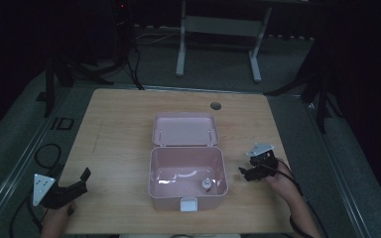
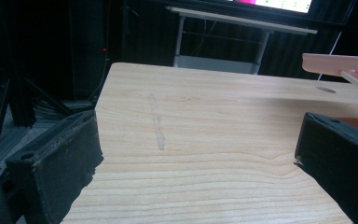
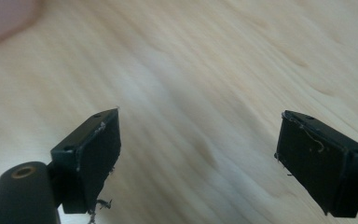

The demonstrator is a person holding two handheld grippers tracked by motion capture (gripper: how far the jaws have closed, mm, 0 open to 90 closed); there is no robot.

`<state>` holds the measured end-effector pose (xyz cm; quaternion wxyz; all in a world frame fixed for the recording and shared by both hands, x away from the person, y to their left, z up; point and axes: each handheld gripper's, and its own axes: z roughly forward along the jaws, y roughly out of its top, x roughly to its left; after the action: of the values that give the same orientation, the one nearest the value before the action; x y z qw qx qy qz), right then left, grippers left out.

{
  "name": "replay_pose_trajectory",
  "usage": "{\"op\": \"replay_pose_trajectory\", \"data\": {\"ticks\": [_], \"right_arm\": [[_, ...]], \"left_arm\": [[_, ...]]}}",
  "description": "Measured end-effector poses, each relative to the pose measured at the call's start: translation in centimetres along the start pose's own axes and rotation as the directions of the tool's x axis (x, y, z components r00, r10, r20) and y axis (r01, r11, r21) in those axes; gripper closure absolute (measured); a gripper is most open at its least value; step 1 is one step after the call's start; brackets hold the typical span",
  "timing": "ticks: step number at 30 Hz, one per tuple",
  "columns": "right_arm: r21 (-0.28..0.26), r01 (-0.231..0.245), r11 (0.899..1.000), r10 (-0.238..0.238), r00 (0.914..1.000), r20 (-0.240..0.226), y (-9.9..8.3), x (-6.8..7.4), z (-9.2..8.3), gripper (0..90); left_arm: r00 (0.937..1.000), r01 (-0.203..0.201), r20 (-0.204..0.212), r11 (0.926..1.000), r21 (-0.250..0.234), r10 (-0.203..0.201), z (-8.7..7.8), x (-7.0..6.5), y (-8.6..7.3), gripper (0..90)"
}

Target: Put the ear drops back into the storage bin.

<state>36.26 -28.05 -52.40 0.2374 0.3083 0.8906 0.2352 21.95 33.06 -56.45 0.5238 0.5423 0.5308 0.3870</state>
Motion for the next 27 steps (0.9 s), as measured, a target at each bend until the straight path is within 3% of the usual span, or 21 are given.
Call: {"op": "replay_pose_trajectory", "data": {"ticks": [4,8,11,15,21,25,27], "right_arm": [[-0.022,-0.059,0.998,0.06,0.9965,0.058,-1.3,-0.3,0.0,13.1],[-0.048,-0.124,0.991,0.128,0.9869,0.098,-2.7,-0.5,0.0,12.6],[-0.113,-0.207,0.972,0.219,0.9705,0.102,-3.7,-0.9,-0.2,12.6],[-0.184,-0.298,0.937,0.317,0.9446,0.086,-4.6,-1.3,-0.5,12.7],[-0.262,-0.377,0.888,0.409,0.9097,0.075,-5.8,-1.7,-1.1,12.8],[-0.28,-0.408,0.869,0.446,0.8906,0.088,-6.5,-1.8,-1.1,12.7],[-0.289,-0.432,0.854,0.47,0.8799,0.072,-6.9,-2.0,-1.2,12.7]], "left_arm": [[1.0,0.001,-0.001,1.0,0.001,-0.001,0.0,0.0,0.0,0.5],[1.0,0.001,0.0,1.0,0.0,-0.001,0.0,0.0,0.0,0.5],[1.0,0.002,0.001,1.0,0.0,-0.002,0.0,0.0,0.0,0.5],[1.0,0.001,0.0,1.0,0.0,-0.001,0.0,0.0,0.0,0.4],[1.0,0.003,0.0,1.0,0.0,-0.003,0.0,0.0,0.0,0.5],[1.0,0.003,0.0,1.0,0.0,-0.003,0.0,0.0,0.0,0.5],[1.0,0.001,0.0,1.0,0.0,-0.001,0.0,0.0,0.0,0.4]]}}
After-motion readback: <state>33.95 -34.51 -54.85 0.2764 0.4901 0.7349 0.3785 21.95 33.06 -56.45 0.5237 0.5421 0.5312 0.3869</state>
